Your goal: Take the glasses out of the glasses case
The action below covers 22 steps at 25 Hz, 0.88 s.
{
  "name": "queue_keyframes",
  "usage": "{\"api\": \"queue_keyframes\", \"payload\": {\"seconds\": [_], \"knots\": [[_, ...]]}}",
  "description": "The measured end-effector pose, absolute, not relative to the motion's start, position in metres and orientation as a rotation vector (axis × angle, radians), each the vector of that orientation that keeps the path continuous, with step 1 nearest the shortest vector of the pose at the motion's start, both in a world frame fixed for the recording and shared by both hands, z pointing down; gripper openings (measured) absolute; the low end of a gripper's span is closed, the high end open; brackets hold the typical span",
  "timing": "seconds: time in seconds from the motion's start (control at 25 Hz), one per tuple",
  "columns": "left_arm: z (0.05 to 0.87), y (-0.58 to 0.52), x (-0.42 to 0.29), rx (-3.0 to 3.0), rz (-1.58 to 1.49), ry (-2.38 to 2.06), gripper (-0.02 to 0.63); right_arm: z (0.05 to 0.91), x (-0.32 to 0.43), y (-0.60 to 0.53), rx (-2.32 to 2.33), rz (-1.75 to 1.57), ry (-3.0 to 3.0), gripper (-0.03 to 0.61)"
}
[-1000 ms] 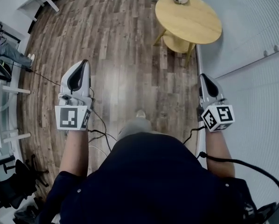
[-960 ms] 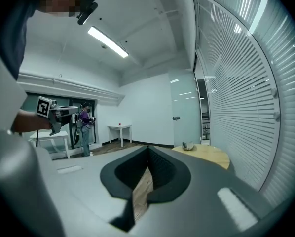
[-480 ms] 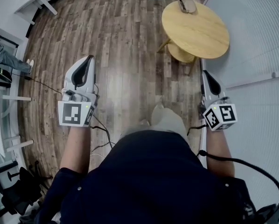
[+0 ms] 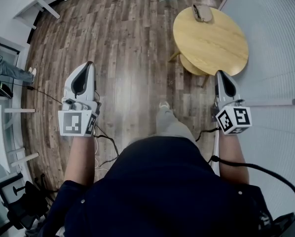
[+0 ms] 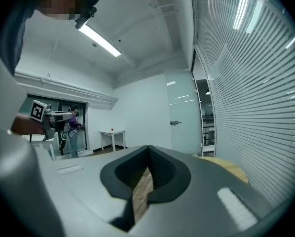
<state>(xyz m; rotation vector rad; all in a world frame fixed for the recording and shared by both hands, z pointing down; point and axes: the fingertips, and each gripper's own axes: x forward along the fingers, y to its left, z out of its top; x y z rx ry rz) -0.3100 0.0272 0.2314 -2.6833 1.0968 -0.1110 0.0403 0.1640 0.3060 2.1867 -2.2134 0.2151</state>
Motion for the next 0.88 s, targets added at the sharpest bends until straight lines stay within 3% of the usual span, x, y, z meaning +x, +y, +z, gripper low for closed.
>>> {"api": "queue_keyframes", "payload": {"seconds": [0.88], "knots": [[0.214,-0.21,-0.154,-2.623,-0.19,1.071,0.004,0.323,0.19,-0.083,2.169,0.297,-2.265,0.009]]}}
